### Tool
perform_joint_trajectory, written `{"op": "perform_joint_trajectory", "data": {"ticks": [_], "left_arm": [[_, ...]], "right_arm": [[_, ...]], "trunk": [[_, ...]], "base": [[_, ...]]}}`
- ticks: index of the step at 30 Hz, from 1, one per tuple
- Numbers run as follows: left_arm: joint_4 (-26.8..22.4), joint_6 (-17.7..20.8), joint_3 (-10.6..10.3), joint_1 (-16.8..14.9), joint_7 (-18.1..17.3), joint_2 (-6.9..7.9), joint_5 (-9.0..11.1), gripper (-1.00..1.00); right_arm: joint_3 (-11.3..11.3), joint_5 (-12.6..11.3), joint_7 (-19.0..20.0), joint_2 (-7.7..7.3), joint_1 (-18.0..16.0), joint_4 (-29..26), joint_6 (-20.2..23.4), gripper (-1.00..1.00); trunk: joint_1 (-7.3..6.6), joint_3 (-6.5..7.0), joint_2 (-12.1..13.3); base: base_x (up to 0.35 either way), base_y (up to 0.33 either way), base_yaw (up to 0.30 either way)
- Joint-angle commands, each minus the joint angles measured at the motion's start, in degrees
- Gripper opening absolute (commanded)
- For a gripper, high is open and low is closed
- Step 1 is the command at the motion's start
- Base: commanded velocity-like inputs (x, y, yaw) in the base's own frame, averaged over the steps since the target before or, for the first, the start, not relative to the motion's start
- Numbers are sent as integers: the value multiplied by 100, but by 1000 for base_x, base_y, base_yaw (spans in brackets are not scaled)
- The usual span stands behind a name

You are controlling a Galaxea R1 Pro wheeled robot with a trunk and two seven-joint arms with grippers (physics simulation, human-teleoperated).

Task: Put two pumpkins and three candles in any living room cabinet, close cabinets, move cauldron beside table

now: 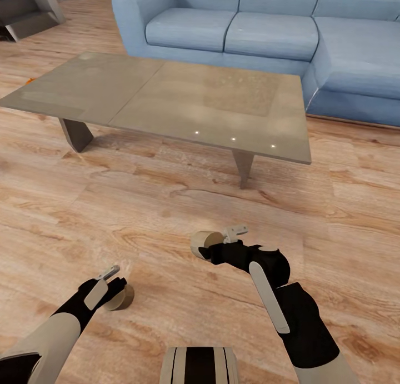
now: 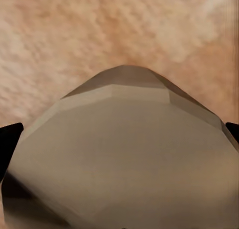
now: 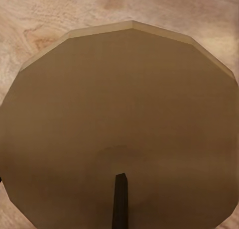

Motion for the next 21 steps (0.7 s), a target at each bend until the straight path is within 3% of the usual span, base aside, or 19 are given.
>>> {"op": "perform_joint_trajectory", "data": {"ticks": [1,10,21], "left_arm": [[-13,24,13,1,26,0,83,-100],[-2,30,28,23,-6,9,112,-100],[-147,3,18,126,-29,-19,112,-100]], "right_arm": [[-1,-16,-11,1,-3,-4,23,-100],[11,-13,-12,1,-3,-4,21,-100],[30,-13,-17,9,-3,-4,19,-100]], "trunk": [[-1,-4,-1],[-1,-4,-1],[-29,240,13]], "base": [[0,0,0],[0,0,0],[0,0,0]]}}
